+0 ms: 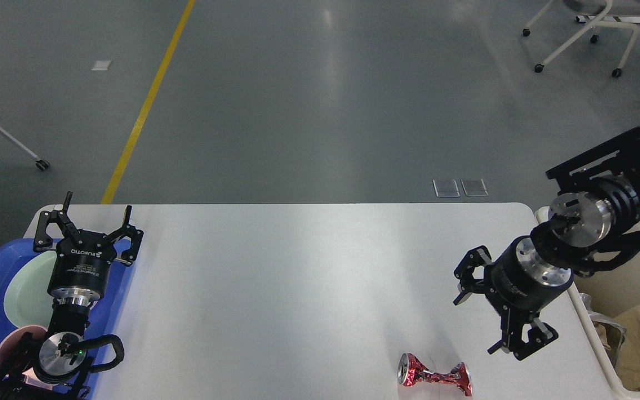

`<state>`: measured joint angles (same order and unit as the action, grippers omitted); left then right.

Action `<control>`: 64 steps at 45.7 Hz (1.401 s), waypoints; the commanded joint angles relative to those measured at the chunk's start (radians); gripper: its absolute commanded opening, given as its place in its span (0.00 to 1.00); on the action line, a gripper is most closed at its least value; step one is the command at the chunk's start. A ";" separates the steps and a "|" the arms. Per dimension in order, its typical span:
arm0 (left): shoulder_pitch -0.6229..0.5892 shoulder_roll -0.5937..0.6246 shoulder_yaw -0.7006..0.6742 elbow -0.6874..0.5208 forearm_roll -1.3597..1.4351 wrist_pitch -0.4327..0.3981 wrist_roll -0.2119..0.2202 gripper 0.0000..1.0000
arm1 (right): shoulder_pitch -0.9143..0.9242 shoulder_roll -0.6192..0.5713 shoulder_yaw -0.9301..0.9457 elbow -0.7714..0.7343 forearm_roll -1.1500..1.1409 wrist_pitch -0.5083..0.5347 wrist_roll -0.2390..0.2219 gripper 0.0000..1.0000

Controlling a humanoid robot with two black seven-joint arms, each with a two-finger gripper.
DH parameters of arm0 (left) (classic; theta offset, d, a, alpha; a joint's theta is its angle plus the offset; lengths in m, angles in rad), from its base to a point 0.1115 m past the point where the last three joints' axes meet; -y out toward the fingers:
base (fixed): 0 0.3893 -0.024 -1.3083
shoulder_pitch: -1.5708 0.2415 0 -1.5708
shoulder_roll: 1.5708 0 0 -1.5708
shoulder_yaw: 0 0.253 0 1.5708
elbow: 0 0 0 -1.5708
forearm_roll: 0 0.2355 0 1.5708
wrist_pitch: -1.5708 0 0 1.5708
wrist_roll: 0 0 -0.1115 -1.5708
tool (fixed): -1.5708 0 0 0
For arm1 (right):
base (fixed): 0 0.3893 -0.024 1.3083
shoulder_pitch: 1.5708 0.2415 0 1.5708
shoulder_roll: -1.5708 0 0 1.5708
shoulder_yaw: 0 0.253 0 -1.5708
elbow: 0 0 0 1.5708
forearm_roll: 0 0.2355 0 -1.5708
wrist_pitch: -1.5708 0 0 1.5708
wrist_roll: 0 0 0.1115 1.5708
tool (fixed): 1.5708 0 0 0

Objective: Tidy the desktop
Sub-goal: 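Raise the right gripper out of the bin toward the red can, then lower the right gripper and close it on the red crushed can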

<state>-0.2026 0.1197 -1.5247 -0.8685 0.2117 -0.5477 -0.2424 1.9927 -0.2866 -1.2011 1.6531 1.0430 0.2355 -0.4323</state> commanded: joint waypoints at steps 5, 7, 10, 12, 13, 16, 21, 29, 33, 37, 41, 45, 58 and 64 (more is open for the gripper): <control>0.000 -0.002 0.000 0.000 0.000 0.000 0.000 0.96 | -0.196 0.049 0.190 -0.024 0.127 -0.241 0.006 0.91; 0.000 0.000 0.000 0.000 0.000 0.002 0.000 0.96 | -0.238 0.053 0.222 -0.045 0.129 -0.274 0.007 0.91; 0.000 0.000 0.000 0.000 0.000 0.000 0.000 0.96 | -0.293 0.070 0.259 -0.085 0.129 -0.307 0.009 0.90; 0.000 -0.002 0.000 -0.001 0.000 0.000 0.000 0.96 | -0.330 0.080 0.273 -0.111 0.131 -0.321 0.017 0.90; 0.000 0.000 0.000 -0.001 0.000 0.000 0.000 0.96 | -0.347 0.081 0.276 -0.125 0.129 -0.326 0.023 0.90; 0.000 0.000 0.000 0.000 0.000 0.000 0.000 0.96 | -0.390 0.083 0.278 -0.157 0.129 -0.331 0.050 0.88; -0.001 0.000 0.000 -0.001 0.000 0.000 0.000 0.96 | -0.459 0.083 0.276 -0.196 0.127 -0.332 0.125 0.88; 0.000 0.000 0.000 -0.001 0.000 0.002 0.000 0.96 | -0.566 0.098 0.278 -0.260 0.108 -0.332 0.199 0.88; -0.001 0.000 0.000 -0.001 0.000 0.000 0.000 0.96 | -0.604 0.109 0.278 -0.297 0.108 -0.335 0.202 0.87; 0.000 0.000 0.001 -0.001 0.000 0.000 0.000 0.96 | -0.638 0.116 0.278 -0.332 0.108 -0.347 0.202 0.87; 0.000 0.000 0.000 -0.001 0.000 0.000 0.000 0.96 | -0.658 0.119 0.278 -0.349 0.108 -0.354 0.202 0.86; -0.001 0.000 0.001 -0.001 0.000 0.000 0.000 0.96 | -0.672 0.119 0.276 -0.362 0.106 -0.352 0.202 0.84; 0.000 0.000 0.000 -0.001 0.000 0.000 0.000 0.96 | -0.673 0.110 0.267 -0.363 0.112 -0.354 0.201 0.65; -0.001 0.000 0.000 0.000 0.000 0.000 0.000 0.96 | -0.675 0.109 0.267 -0.365 0.115 -0.354 0.199 0.54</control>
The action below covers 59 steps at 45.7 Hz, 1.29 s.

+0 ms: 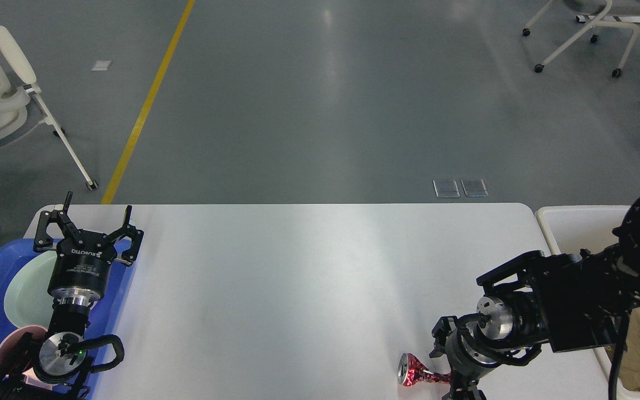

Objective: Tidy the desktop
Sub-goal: 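Lower the right gripper and close it on the red crushed can, then lift the red can and carry it to the white bin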

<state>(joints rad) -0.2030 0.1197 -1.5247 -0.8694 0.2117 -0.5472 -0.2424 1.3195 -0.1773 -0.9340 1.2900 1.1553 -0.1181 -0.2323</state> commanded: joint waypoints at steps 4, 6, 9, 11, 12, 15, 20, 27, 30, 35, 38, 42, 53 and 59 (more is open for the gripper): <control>0.001 0.000 0.000 0.001 0.000 0.000 0.000 0.96 | -0.005 0.002 0.001 -0.003 0.004 0.000 -0.001 0.51; 0.001 0.000 0.000 0.000 0.000 0.000 0.000 0.96 | -0.008 0.004 0.003 -0.009 0.006 -0.002 -0.001 0.51; -0.001 0.000 0.000 0.000 0.000 0.000 0.000 0.96 | -0.009 0.007 0.003 -0.015 0.006 -0.002 -0.001 0.48; 0.001 0.000 0.000 0.000 0.000 0.001 0.000 0.96 | -0.014 0.009 0.004 -0.017 0.006 -0.002 -0.001 0.45; 0.001 0.000 0.000 0.001 0.000 0.001 0.000 0.96 | -0.014 0.009 0.004 -0.017 0.006 -0.002 -0.001 0.41; 0.001 0.000 0.000 0.001 0.000 0.000 0.000 0.96 | -0.016 0.009 0.006 -0.017 0.008 -0.002 -0.001 0.32; 0.001 0.000 0.000 0.000 0.000 0.000 0.000 0.96 | -0.019 0.009 0.006 -0.028 0.008 -0.003 -0.001 0.23; 0.001 0.000 0.000 0.000 0.000 0.000 0.000 0.96 | -0.019 0.009 0.007 -0.032 0.012 -0.003 -0.001 0.00; 0.001 0.000 0.000 0.000 0.000 0.000 0.000 0.96 | -0.019 0.007 0.007 -0.032 0.037 -0.003 -0.001 0.00; -0.001 0.000 0.000 0.000 0.000 0.000 0.000 0.96 | -0.019 0.009 0.006 -0.032 0.084 -0.003 -0.001 0.00; -0.001 0.000 0.000 0.001 0.000 0.000 0.000 0.96 | -0.019 0.005 0.006 -0.032 0.089 -0.003 -0.001 0.00; 0.001 0.000 0.000 0.000 0.000 0.001 0.000 0.96 | -0.014 -0.001 0.006 -0.032 0.089 -0.003 -0.001 0.00; -0.001 0.000 0.000 0.000 0.000 0.000 0.000 0.96 | 0.023 -0.024 0.001 -0.020 0.077 0.008 -0.004 0.00; -0.001 0.000 0.000 0.000 0.000 0.000 0.000 0.96 | 0.092 -0.048 -0.017 0.041 0.057 0.017 -0.010 0.00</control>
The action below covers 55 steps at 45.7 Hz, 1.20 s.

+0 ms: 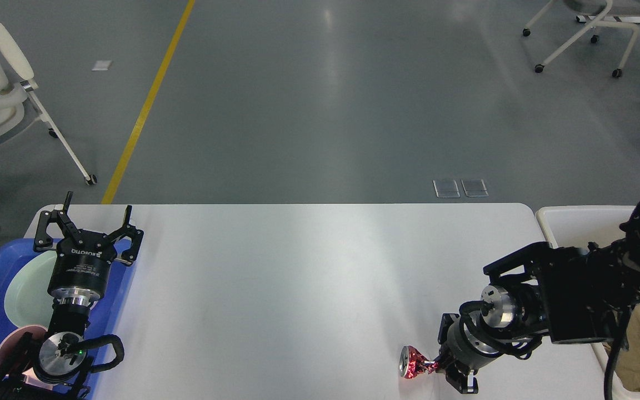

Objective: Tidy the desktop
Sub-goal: 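Lift the red can and carry it to the white bin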

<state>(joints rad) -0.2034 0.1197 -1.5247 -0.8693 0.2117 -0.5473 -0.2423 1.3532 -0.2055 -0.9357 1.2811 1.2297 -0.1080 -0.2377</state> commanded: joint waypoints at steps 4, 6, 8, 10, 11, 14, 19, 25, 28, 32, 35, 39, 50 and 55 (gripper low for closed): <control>-0.001 0.000 0.000 0.001 0.000 0.000 0.001 0.96 | 0.133 -0.028 -0.043 0.116 -0.071 0.017 -0.006 0.00; 0.001 0.000 0.001 0.000 0.000 0.000 0.000 0.96 | 0.173 -0.031 -0.054 0.150 -0.102 0.028 -0.008 0.00; -0.001 0.000 0.000 -0.001 0.000 0.000 0.001 0.96 | 0.208 -0.041 -0.064 0.176 -0.140 0.053 -0.009 0.00; -0.001 0.000 0.000 0.000 0.000 0.000 0.001 0.96 | 0.242 -0.049 -0.075 0.196 -0.191 0.094 -0.015 0.00; -0.001 0.000 0.001 -0.001 0.000 0.001 0.001 0.96 | 0.262 -0.051 -0.083 0.207 -0.231 0.126 -0.017 0.00; -0.001 0.000 0.000 -0.001 0.000 0.000 0.001 0.96 | 0.323 -0.052 -0.110 0.227 -0.337 0.221 -0.017 0.00; -0.001 0.000 0.000 -0.001 0.000 0.001 0.001 0.96 | 0.424 -0.055 -0.152 0.250 -0.490 0.355 -0.015 0.00; 0.001 0.000 0.000 -0.001 0.000 0.000 0.000 0.96 | 0.562 -0.090 -0.202 0.284 -0.680 0.479 -0.006 0.00; 0.001 0.000 0.000 0.001 0.000 0.000 0.000 0.96 | 0.638 -0.113 -0.207 0.311 -0.794 0.545 -0.005 0.00; 0.001 0.000 0.000 -0.001 0.000 0.000 0.000 0.96 | 0.748 -0.118 -0.230 0.352 -0.910 0.609 -0.003 0.00; 0.001 0.000 0.000 0.001 0.000 0.000 0.000 0.96 | 0.829 -0.115 -0.252 0.391 -0.952 0.639 0.003 0.00; 0.001 0.000 0.000 -0.001 0.000 0.000 0.000 0.96 | 0.906 -0.098 -0.271 0.415 -0.969 0.656 0.040 0.00; 0.001 0.000 0.000 -0.001 0.000 0.001 0.000 0.96 | 0.982 0.058 -0.396 0.422 -0.961 0.643 0.242 0.00; 0.001 0.000 0.000 -0.001 0.000 0.000 0.000 0.96 | 0.982 0.049 -0.399 0.419 -0.967 0.642 0.241 0.00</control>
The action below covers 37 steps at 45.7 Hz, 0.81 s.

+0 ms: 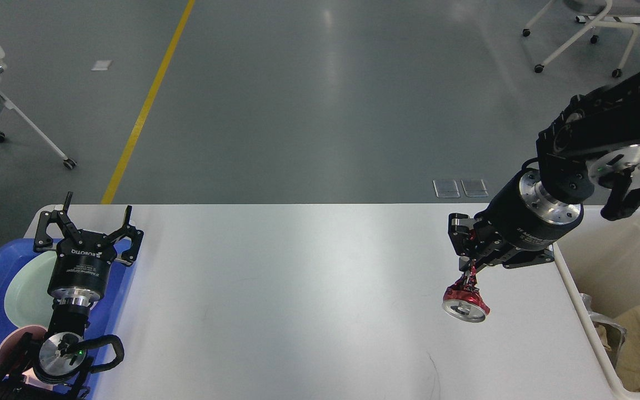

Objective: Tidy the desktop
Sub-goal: 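Lift the red can and carry it to the white bin, then lower the red can into the bin and open the right gripper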

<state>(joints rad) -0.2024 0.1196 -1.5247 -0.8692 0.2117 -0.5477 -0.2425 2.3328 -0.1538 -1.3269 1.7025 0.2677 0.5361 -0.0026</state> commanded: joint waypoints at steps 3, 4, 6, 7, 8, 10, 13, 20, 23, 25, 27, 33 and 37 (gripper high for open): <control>0.000 0.000 0.000 0.001 0.000 0.000 0.000 0.96 | 0.002 -0.010 -0.011 -0.003 -0.012 -0.002 0.003 0.00; 0.000 0.000 0.000 0.001 0.000 0.000 0.000 0.96 | 0.002 -0.010 -0.014 -0.004 -0.013 -0.002 0.003 0.00; 0.001 0.000 0.000 0.001 0.000 0.000 0.000 0.96 | 0.002 -0.010 -0.035 -0.006 -0.015 -0.004 0.001 0.00; 0.001 0.000 0.000 -0.001 0.000 0.000 0.000 0.96 | 0.000 -0.010 -0.046 -0.006 -0.018 -0.004 0.000 0.00; 0.001 0.000 0.000 -0.001 0.000 0.000 0.000 0.96 | 0.000 -0.012 -0.061 -0.007 -0.024 -0.004 0.000 0.00; 0.000 0.000 0.001 0.001 0.000 0.000 0.000 0.96 | -0.001 -0.015 -0.080 -0.010 -0.038 -0.007 -0.002 0.00; 0.000 0.000 0.000 -0.001 0.000 0.000 0.000 0.96 | -0.013 -0.047 -0.103 -0.024 -0.059 -0.019 -0.002 0.00; 0.000 0.000 0.000 0.001 0.000 0.000 0.000 0.96 | -0.090 -0.136 -0.189 -0.066 -0.093 -0.116 -0.016 0.00; 0.000 0.000 0.000 -0.001 0.000 0.002 0.000 0.96 | -0.133 -0.185 -0.210 -0.099 -0.113 -0.157 -0.030 0.00; 0.000 -0.001 0.000 -0.001 0.000 0.000 -0.001 0.96 | -0.162 -0.226 -0.212 -0.128 -0.127 -0.169 -0.039 0.00; 0.001 -0.001 0.000 -0.001 -0.002 0.000 0.000 0.96 | -0.187 -0.269 -0.215 -0.164 -0.140 -0.171 -0.051 0.00; 0.000 0.002 0.000 0.001 0.000 0.002 0.000 0.96 | -0.299 -0.355 -0.215 -0.296 -0.151 -0.199 -0.076 0.00; 0.000 -0.001 0.000 0.001 0.000 0.000 0.000 0.96 | -0.426 -0.386 -0.204 -0.406 -0.137 -0.240 -0.076 0.00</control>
<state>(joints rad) -0.2021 0.1194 -1.5247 -0.8686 0.2112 -0.5477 -0.2425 2.0470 -0.4954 -1.5413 1.4251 0.1191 0.3425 -0.0742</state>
